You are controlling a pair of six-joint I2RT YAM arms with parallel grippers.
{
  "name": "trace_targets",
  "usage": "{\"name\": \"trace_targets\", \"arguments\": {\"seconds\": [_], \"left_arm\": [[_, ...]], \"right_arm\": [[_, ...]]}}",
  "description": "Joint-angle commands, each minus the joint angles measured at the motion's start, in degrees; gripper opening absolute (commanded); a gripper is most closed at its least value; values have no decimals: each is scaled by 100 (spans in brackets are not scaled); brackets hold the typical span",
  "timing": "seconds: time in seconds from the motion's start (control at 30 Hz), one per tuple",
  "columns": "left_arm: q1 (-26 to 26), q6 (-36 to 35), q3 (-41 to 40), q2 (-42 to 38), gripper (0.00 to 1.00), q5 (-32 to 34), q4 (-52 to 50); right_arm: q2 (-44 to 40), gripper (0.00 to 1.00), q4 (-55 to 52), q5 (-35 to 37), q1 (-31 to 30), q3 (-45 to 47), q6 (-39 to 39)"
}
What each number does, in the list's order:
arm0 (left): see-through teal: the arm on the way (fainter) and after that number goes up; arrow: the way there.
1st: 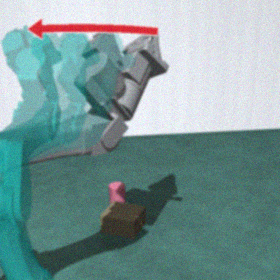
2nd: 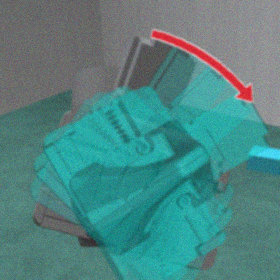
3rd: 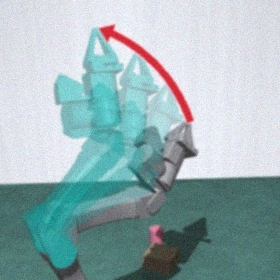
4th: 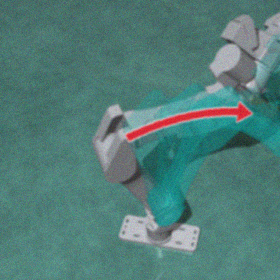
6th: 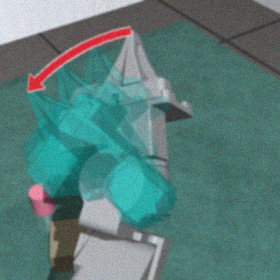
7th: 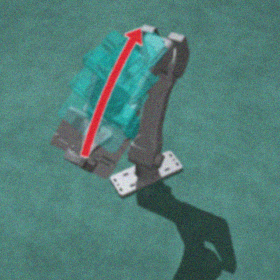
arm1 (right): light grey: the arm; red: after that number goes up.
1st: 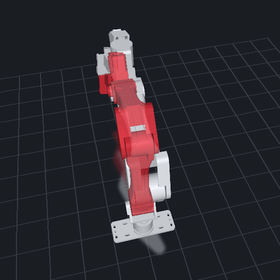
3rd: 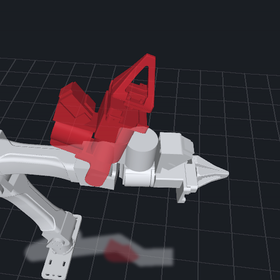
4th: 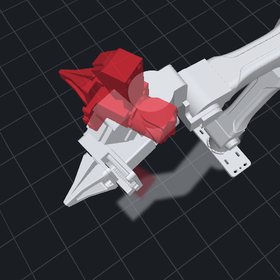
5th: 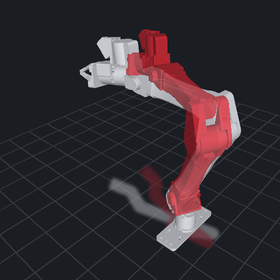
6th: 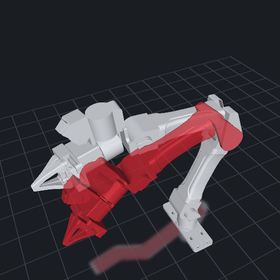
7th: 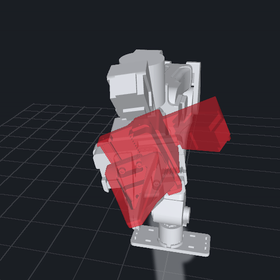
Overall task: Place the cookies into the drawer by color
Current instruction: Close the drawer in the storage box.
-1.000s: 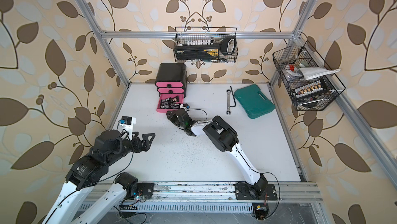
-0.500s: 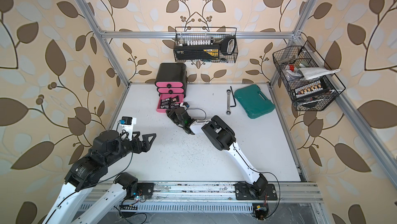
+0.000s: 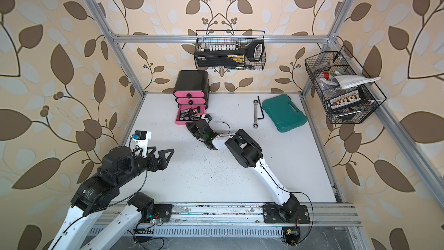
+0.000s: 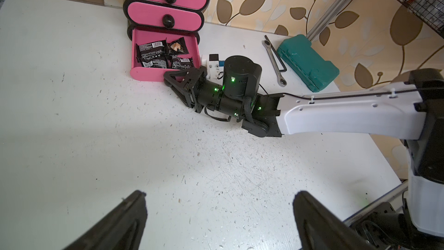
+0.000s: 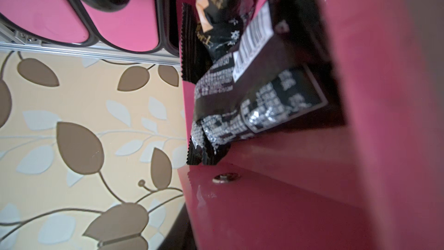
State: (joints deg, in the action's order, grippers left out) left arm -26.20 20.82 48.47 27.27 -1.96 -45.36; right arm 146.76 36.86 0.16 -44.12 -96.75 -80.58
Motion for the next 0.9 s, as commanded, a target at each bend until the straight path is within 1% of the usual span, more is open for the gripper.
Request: {"name": "trace_targets", "arguments": {"seconds": [0.0,0.13,0.23,0.63,0.87], "left_arm": [[38,-78,-12,24,98,-15,142],[43,-78,-11,33,98,-6,133],[39,-85,-4,42,98,-5,125],[53,-96,5,68,98,4,106],[61,-96,-4,60,98,-5,107]], "right_arm": [[-142,23,39,54,35,224,115],[-407,23,68,95,67,240,191],[-430,23,50,134,137,123,166],[192,24,-613,71,267,-1232,208],[667,24,-996,206,332,-2151,361]]}}
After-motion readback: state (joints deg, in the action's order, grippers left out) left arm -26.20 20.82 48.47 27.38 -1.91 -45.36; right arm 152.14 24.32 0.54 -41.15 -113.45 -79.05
